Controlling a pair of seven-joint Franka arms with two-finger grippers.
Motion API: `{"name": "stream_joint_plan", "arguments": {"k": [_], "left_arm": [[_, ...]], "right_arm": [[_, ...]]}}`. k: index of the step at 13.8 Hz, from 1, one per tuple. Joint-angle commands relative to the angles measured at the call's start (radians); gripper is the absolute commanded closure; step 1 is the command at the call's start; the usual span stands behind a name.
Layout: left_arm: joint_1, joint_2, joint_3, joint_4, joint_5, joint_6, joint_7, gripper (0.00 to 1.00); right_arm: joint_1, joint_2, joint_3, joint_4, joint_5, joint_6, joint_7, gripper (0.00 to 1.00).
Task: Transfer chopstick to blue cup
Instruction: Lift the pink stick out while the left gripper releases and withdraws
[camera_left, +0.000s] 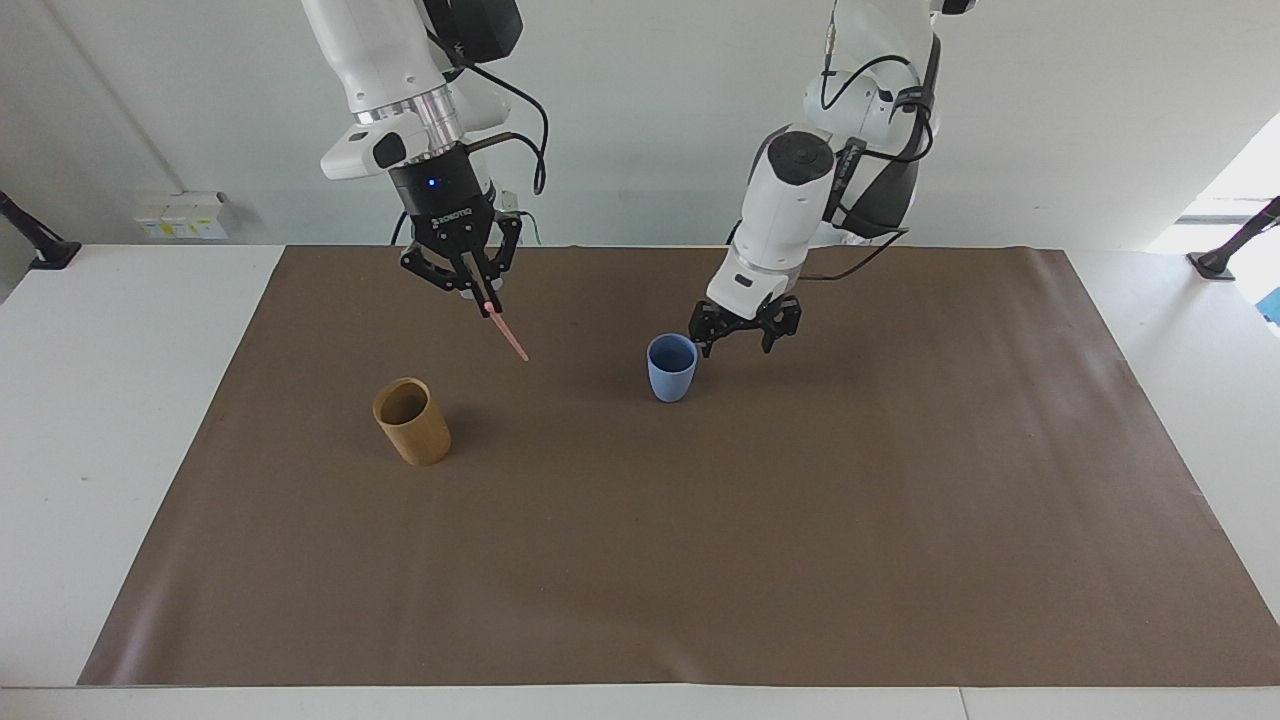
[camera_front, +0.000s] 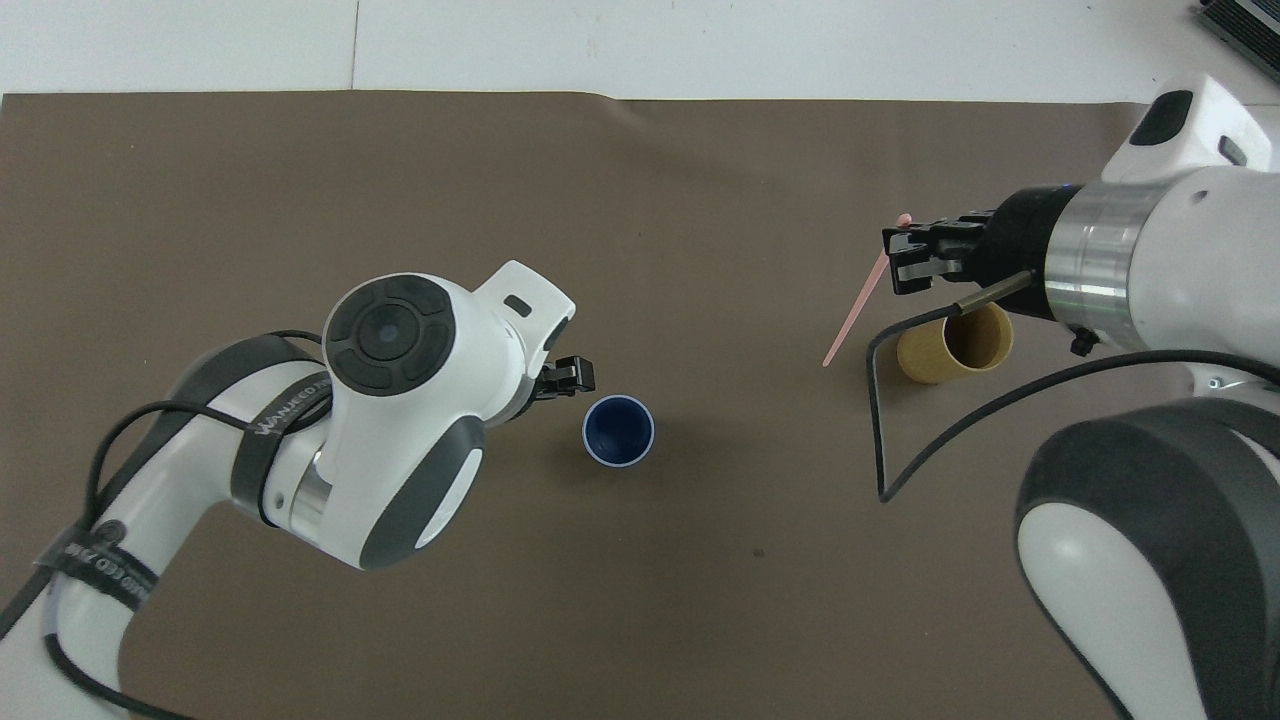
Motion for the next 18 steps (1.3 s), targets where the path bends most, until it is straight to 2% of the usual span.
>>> {"name": "stream_joint_plan", "arguments": {"k": [1,4,7,10,15,18], "left_arm": [[0.085,-0.089,-0.008,-0.014,-0.003,-0.085,0.108,0.00],[0.203,-0.129,-0.008,-0.014,-0.003,-0.151,0.264,0.00],[0.302,-0.132,-0.006,-0.014,-0.003,-0.194,0.409,0.00],[0.394,-0.142,-0.006,-0.002,-0.003,-0.212,0.519,0.00],[0.455,-0.134,-0.003,0.170,0.029,-0.393,0.586,0.00],[0.457,-0.140,0.000,0.277,0.075,-0.512,0.610,0.00]], "right_arm": [[0.046,-0.059,-0.001,-0.088,-0.014,0.025,0.003,1.00],[0.132,-0.062,-0.001,-0.139,-0.016,0.111,0.093,1.00],[0.253,-0.038,-0.001,-0.156,-0.031,0.158,0.223,1.00],[0.300,-0.018,-0.001,-0.149,-0.095,0.166,0.330,1.00],[0.348,0.086,0.002,-0.151,-0.180,0.335,0.325,1.00],[0.362,0.090,0.002,-0.163,-0.181,0.341,0.321,1.00]]}}
